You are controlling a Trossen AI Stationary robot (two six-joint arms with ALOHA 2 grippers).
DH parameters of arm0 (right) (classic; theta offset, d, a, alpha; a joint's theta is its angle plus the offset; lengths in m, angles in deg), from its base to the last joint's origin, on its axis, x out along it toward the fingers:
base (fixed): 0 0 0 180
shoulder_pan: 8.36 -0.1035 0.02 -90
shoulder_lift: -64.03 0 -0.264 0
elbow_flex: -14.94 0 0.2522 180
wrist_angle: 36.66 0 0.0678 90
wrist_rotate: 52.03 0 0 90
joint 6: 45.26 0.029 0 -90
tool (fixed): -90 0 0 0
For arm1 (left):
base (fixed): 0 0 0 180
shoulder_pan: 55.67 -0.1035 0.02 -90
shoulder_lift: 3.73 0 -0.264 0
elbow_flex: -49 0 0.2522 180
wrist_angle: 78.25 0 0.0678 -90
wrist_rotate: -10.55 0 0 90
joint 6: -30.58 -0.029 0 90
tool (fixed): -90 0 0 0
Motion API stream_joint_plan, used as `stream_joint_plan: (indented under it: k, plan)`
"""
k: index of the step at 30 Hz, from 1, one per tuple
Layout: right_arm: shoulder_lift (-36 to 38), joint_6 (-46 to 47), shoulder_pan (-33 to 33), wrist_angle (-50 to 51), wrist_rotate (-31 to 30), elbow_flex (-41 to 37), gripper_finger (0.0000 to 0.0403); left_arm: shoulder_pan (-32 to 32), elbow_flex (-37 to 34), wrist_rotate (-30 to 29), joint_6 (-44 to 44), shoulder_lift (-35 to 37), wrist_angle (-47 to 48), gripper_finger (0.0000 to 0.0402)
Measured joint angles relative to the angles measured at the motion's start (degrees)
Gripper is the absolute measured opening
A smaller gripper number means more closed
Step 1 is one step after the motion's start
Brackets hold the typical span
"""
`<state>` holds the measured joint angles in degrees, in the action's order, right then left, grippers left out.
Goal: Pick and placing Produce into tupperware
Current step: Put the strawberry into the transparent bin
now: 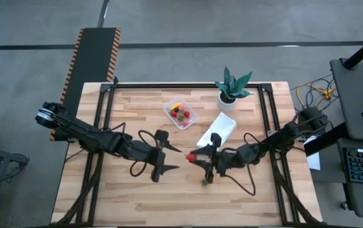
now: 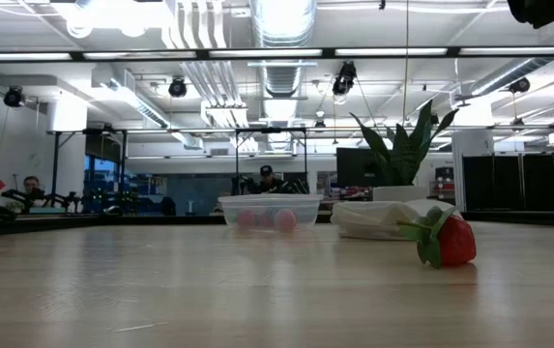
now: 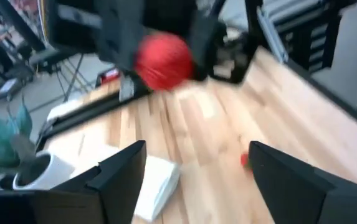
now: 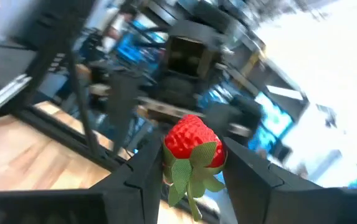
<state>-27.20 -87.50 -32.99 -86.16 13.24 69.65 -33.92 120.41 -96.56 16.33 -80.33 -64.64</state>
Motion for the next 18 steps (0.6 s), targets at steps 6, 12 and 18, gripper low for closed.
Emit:
stream_joint_plan:
  k: [6, 12, 18]
  plan:
    - [3.04, 10.14, 0.53, 6.39, -11.52, 0.19, 0.0134, 0.02, 0.0, -2.27, 0.39, 0.0, 4.06, 0.0171]
    - [9.11, 34.93, 5.41, 41.85, -13.24, 7.46, 0.0126, -0.18, -0.59, -8.27, 0.35, 0.5, 4.63, 0.0078]
    - [8.5, 54.59, 14.22, 78.18, -3.93, 19.15, 0.0125, -0.32, -7.95, -8.5, 0.18, 4.08, -0.25, 0.0036]
